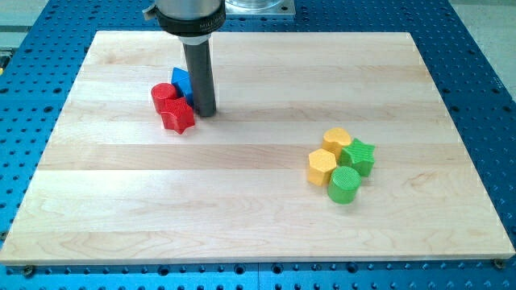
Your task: Push the blue cube towards the top center
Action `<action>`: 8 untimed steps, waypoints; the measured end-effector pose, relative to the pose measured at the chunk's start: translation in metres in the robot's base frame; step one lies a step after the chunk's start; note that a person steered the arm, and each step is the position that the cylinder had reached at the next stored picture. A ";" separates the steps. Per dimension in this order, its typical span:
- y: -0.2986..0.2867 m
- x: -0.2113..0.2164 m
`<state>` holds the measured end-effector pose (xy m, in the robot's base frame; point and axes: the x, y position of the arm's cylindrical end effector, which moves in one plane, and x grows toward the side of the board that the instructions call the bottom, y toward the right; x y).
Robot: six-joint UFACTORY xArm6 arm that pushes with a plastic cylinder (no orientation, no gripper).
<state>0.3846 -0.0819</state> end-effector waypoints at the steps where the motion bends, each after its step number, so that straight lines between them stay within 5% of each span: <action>1: -0.003 -0.015; 2: -0.003 -0.033; 4: -0.034 0.008; 8: -0.043 -0.070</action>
<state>0.3149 -0.1248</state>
